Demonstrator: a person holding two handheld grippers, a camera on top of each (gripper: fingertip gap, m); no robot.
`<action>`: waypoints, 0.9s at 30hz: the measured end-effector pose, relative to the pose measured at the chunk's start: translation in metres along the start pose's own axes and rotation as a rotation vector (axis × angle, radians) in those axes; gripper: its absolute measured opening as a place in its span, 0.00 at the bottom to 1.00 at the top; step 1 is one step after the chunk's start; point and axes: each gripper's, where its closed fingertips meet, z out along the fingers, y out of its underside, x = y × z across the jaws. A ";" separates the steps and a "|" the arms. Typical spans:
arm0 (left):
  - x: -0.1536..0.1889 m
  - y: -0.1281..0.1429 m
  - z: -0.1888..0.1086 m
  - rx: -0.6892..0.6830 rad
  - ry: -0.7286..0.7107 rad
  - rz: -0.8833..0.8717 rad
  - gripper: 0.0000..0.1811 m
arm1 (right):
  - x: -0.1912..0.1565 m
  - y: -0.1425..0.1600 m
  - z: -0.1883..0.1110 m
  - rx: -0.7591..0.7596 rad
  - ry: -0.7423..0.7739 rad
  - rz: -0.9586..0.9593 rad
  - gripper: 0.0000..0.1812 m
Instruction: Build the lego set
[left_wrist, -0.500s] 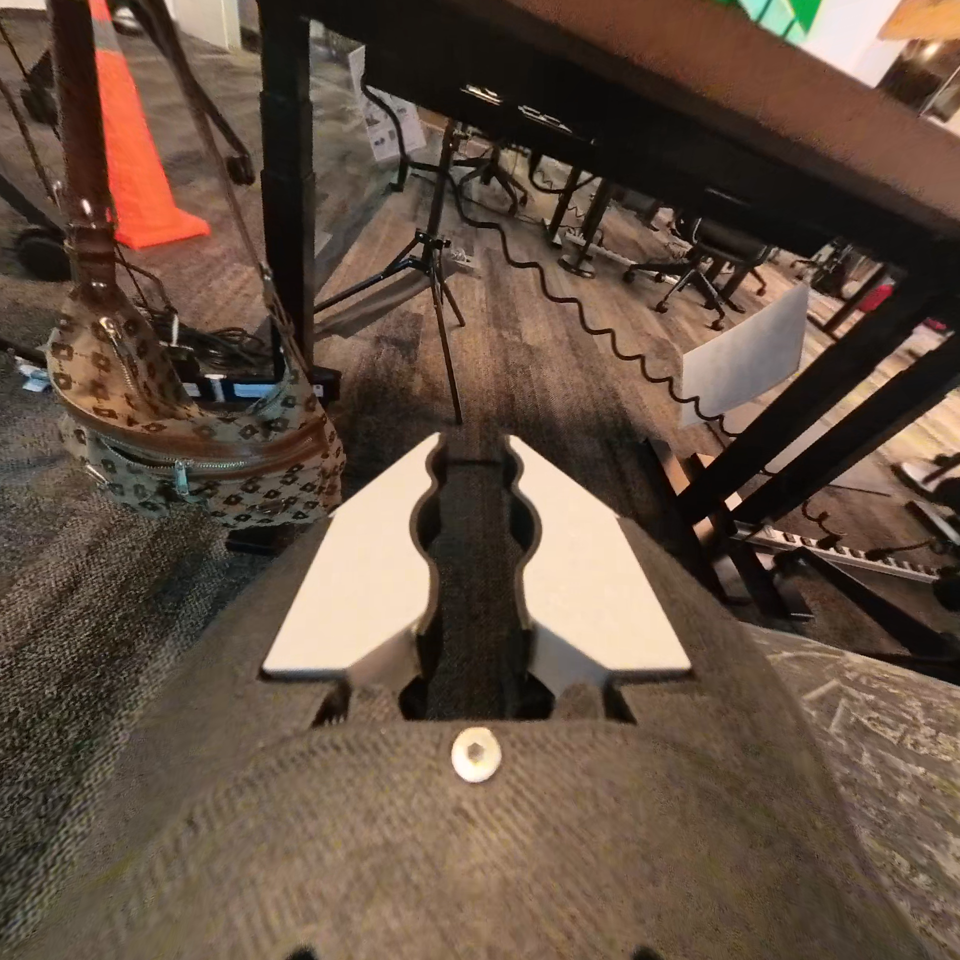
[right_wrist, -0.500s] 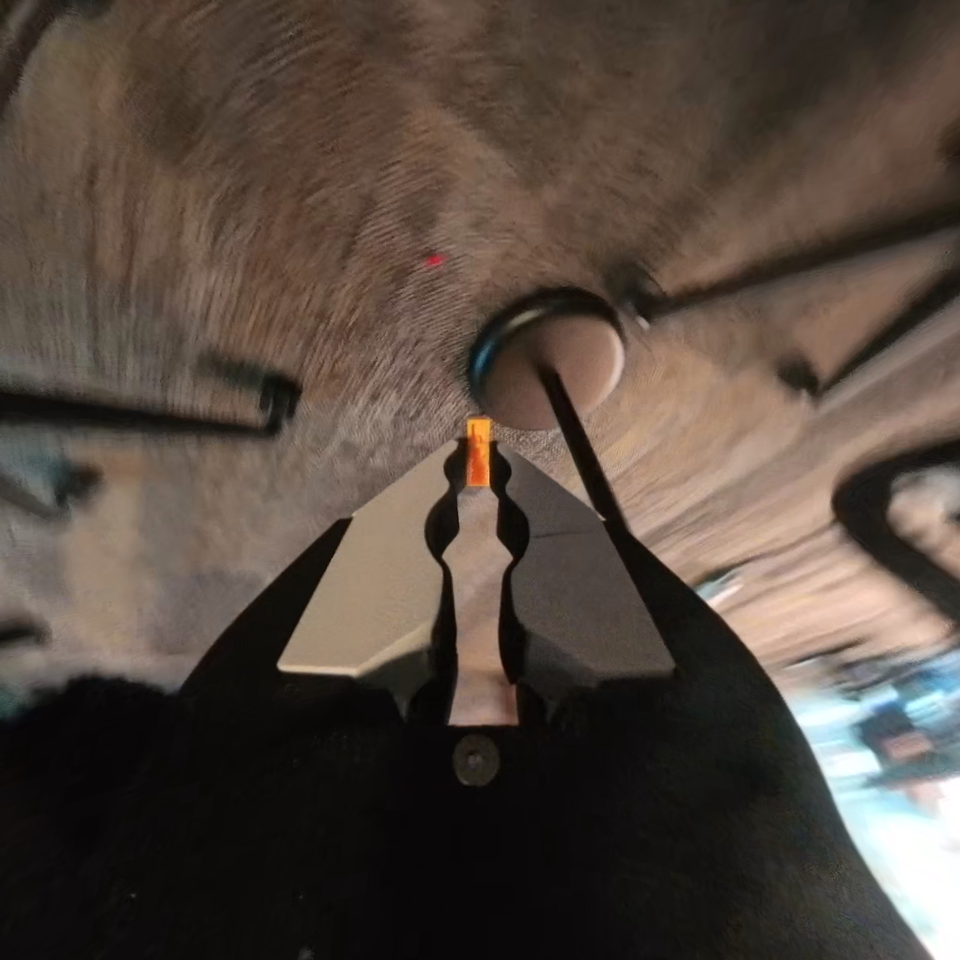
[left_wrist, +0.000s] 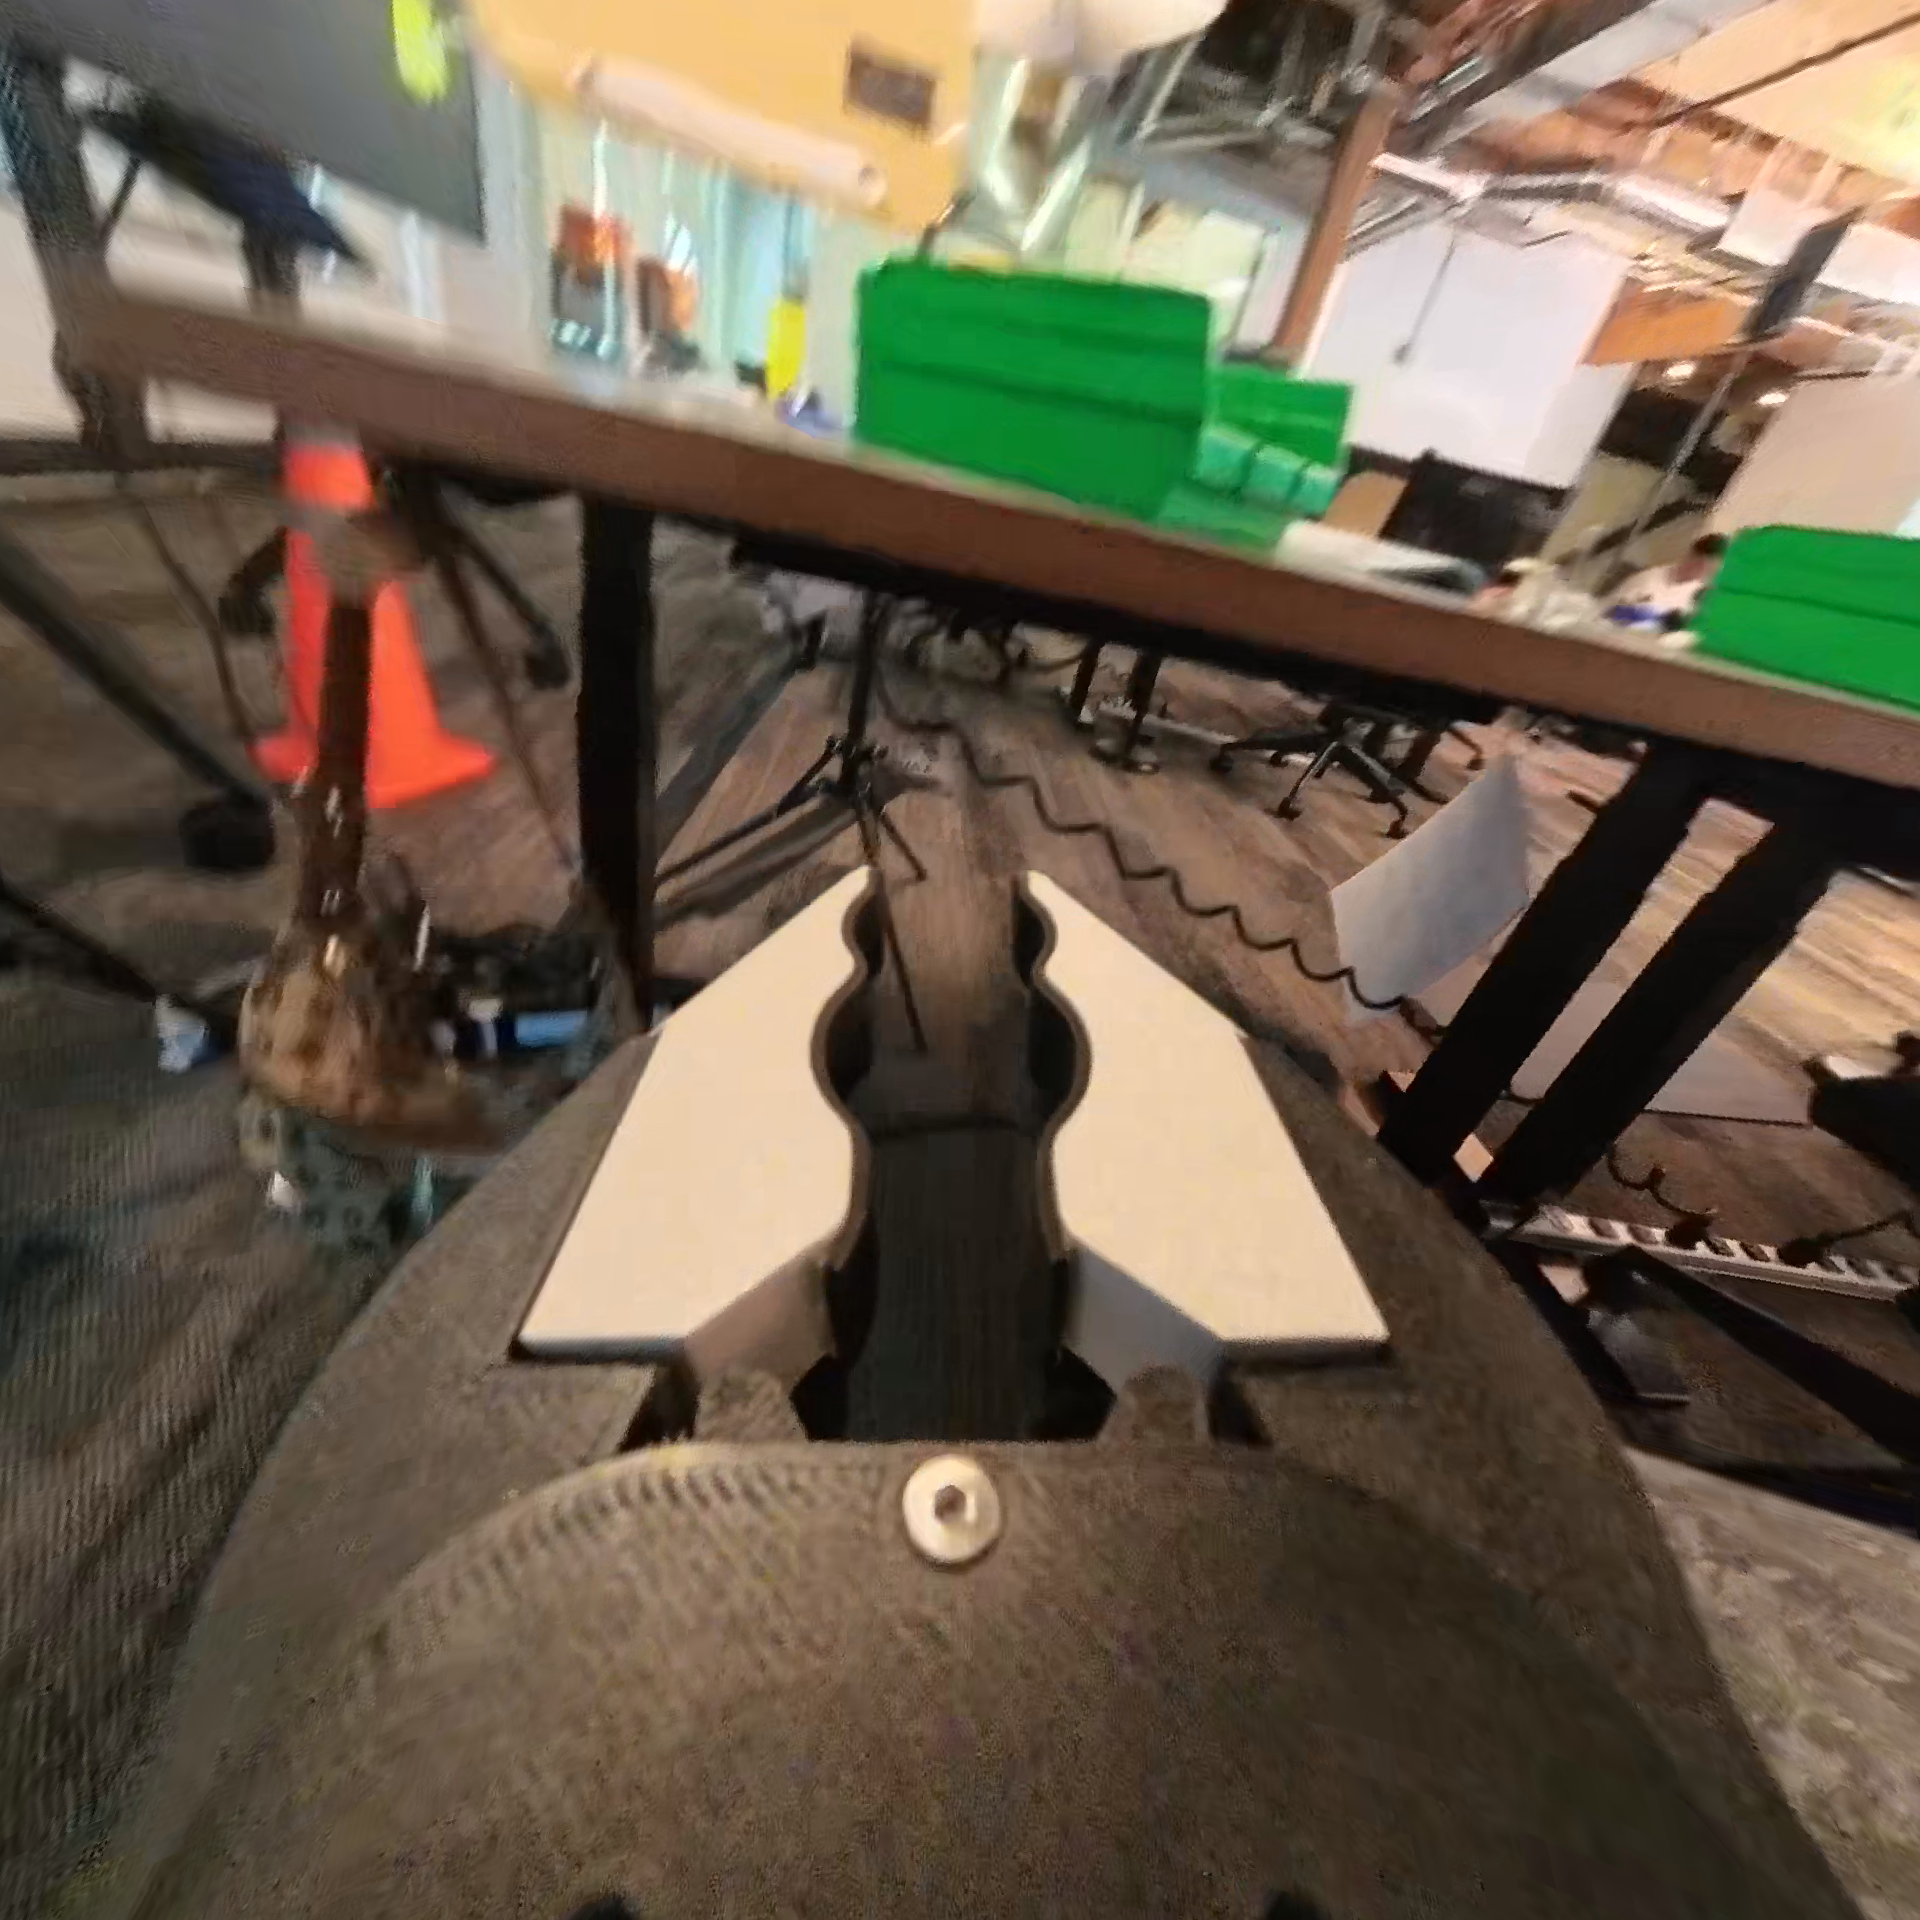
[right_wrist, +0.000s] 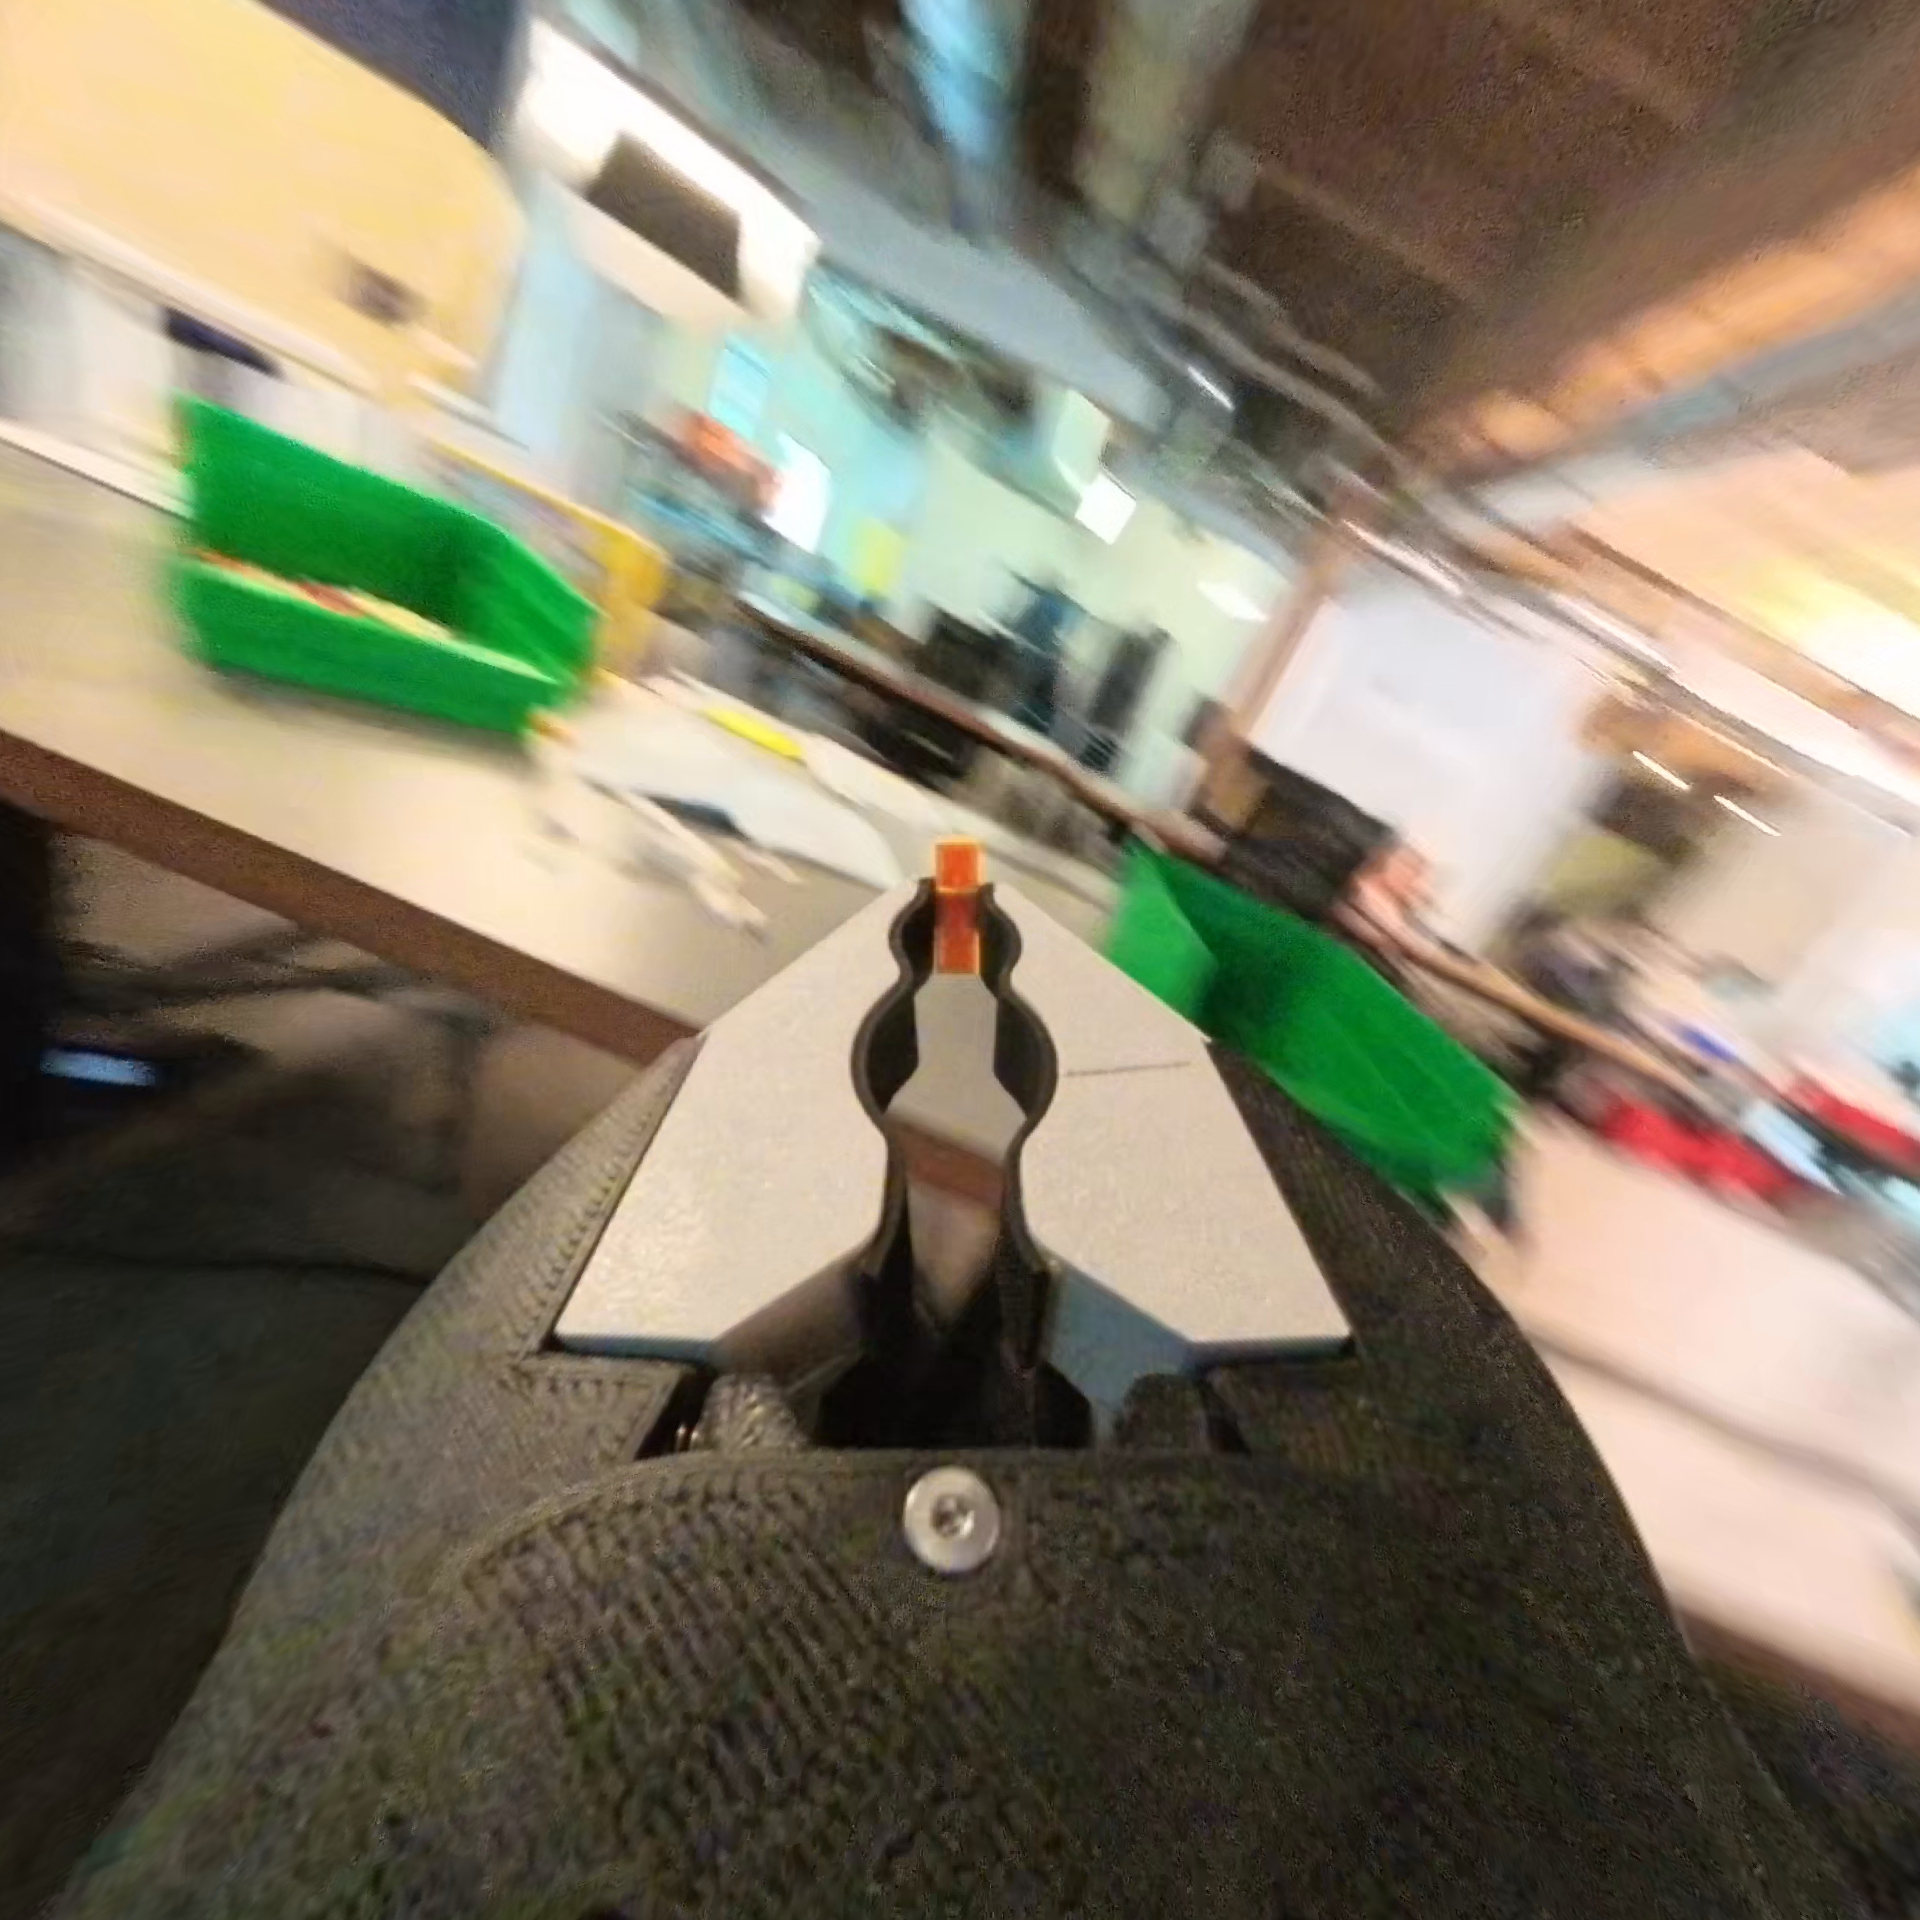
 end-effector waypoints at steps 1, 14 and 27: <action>0.014 -0.018 0.006 0.035 0.038 0.049 0.13 | -0.024 -0.022 0.023 0.076 -0.118 0.000 0.03; 0.227 -0.182 0.211 0.235 0.525 0.634 0.20 | -0.043 0.037 0.280 -0.021 0.035 0.105 0.03; 0.300 -0.077 0.388 0.280 0.664 1.067 0.10 | -0.019 0.111 0.333 -0.156 0.108 -0.139 0.03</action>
